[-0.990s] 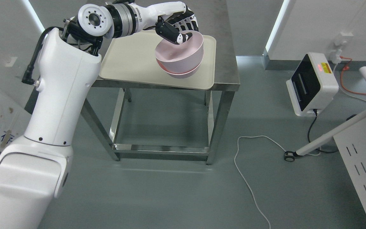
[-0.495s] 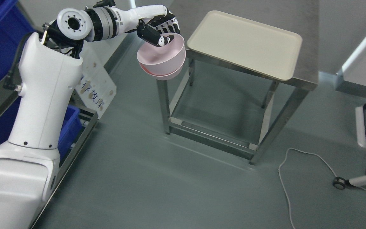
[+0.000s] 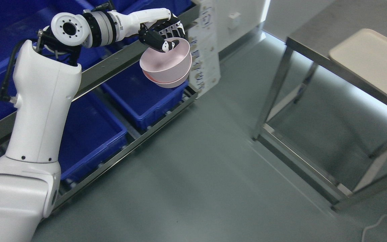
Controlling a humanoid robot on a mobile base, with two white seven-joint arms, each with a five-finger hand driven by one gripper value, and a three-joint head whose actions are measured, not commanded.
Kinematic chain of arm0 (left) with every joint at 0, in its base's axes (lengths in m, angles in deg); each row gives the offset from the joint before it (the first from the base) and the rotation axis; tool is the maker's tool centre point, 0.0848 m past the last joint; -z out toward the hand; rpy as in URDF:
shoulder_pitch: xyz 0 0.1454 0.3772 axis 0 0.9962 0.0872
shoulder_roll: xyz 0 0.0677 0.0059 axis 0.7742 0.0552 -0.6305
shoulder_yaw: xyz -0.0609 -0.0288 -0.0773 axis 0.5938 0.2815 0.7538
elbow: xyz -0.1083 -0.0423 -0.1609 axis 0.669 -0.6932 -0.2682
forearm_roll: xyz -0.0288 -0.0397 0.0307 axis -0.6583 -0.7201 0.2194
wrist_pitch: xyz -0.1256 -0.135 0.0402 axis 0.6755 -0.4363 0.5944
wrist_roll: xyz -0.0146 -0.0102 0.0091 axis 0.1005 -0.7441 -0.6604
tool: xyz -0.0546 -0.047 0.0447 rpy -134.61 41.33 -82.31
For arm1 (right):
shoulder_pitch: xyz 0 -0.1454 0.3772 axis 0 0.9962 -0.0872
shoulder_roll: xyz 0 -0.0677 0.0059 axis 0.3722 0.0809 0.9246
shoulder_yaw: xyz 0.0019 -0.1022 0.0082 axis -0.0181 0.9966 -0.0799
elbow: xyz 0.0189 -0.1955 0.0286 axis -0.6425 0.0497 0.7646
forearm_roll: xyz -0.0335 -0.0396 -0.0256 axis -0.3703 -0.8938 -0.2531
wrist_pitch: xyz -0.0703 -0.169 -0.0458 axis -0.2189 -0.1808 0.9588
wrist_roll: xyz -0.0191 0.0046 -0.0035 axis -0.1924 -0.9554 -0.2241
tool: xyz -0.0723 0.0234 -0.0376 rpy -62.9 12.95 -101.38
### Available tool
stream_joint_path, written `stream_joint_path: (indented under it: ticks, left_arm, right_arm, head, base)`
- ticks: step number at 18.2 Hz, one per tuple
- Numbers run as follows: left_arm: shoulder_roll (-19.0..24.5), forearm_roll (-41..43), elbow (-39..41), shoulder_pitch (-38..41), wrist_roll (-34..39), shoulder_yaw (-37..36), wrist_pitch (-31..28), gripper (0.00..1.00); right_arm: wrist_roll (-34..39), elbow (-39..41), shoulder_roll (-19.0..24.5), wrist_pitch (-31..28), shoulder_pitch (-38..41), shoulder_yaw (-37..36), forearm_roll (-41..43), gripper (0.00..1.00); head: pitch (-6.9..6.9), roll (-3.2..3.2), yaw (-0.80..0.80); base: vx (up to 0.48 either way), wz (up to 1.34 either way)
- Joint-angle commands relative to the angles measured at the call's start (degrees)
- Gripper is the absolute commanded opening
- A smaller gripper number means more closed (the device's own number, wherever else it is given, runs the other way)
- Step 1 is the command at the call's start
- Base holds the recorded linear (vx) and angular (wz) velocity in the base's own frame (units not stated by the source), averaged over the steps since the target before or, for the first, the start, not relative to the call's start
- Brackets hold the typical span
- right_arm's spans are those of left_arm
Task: Stack pink IKEA bowls on left shelf middle
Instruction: 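Carry the stacked bowls to the blue bin on the shelf while turning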
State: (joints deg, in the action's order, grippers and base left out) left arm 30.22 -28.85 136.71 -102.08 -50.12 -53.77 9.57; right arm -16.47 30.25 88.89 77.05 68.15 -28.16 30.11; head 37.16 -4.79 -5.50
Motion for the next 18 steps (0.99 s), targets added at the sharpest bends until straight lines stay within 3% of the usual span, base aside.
stream_joint_path:
  ticks: [1, 10, 18]
  left_arm:
    - [-4.26, -0.04, 6.69, -1.61, -0.5, 0.93, -2.3, 0.0]
    - [-1.27, -0.04, 7.13, -1.78, -3.49, 3.74, -2.21, 0.01]
    - [0.65, -0.04, 7.13, -4.68, -4.46, 5.94, -2.21, 0.01]
  right_arm:
    - [0.02, 1.93, -1.0, 0.08, 1.66, -0.61, 0.02, 1.0]
    - [0.02, 1.93, -1.0, -0.01, 1.66, -0.7, 0.02, 1.0]
    - [0.02, 1.93, -1.0, 0.08, 1.66, -0.61, 0.02, 1.0]
  head:
    - [0.0, 0.0, 0.0]
    - [-0.03, 0.0, 0.0]
    - [-0.04, 0.0, 0.0]
  base:
    - [-0.136, 1.05]
    - [-0.094, 1.07]
    - [0.063, 0.4]
